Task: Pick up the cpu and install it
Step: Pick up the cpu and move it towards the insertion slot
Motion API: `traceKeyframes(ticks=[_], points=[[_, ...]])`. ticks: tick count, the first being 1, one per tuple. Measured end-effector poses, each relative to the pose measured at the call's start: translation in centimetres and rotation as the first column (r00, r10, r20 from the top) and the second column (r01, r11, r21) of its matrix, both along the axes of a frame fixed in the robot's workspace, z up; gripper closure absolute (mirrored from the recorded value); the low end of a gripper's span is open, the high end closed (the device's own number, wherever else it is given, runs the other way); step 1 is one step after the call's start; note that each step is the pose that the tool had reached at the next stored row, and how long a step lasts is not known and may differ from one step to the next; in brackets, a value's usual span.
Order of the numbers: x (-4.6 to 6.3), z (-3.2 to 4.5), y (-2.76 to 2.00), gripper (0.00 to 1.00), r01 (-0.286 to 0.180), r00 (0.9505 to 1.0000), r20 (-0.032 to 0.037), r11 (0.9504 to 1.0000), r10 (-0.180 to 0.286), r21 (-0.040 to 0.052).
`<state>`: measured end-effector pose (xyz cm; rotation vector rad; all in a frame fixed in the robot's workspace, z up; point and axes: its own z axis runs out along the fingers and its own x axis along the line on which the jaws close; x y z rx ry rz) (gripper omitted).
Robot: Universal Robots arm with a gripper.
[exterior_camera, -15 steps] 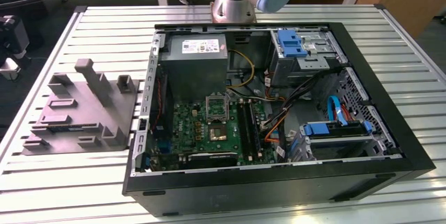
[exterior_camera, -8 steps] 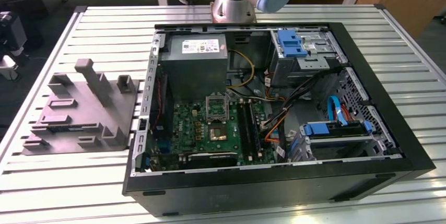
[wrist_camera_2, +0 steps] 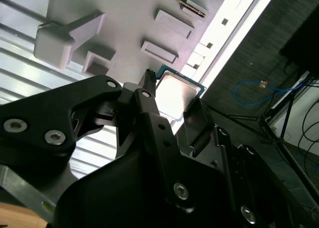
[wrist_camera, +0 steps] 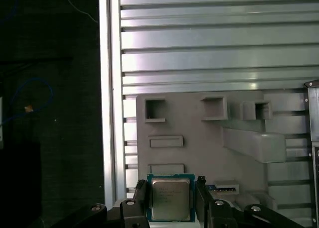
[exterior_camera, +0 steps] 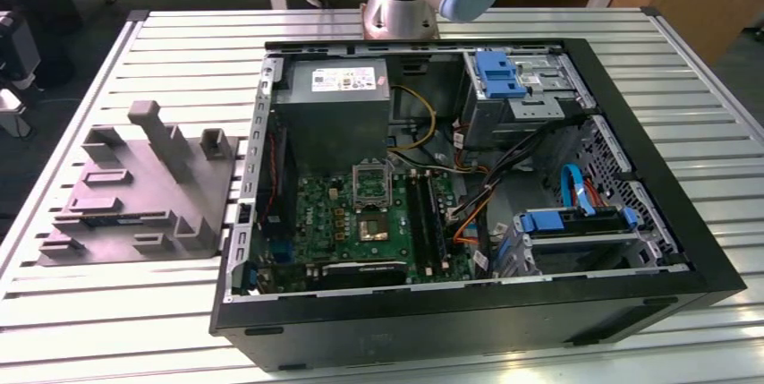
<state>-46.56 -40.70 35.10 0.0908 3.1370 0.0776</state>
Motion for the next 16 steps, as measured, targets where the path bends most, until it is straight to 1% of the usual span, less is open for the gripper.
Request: traceKeyframes(ticks=[16], points=[[0.0,1.53,0.00,0.53,0.000,1.0000,0.0000,1.0000,0.000,0.0000]])
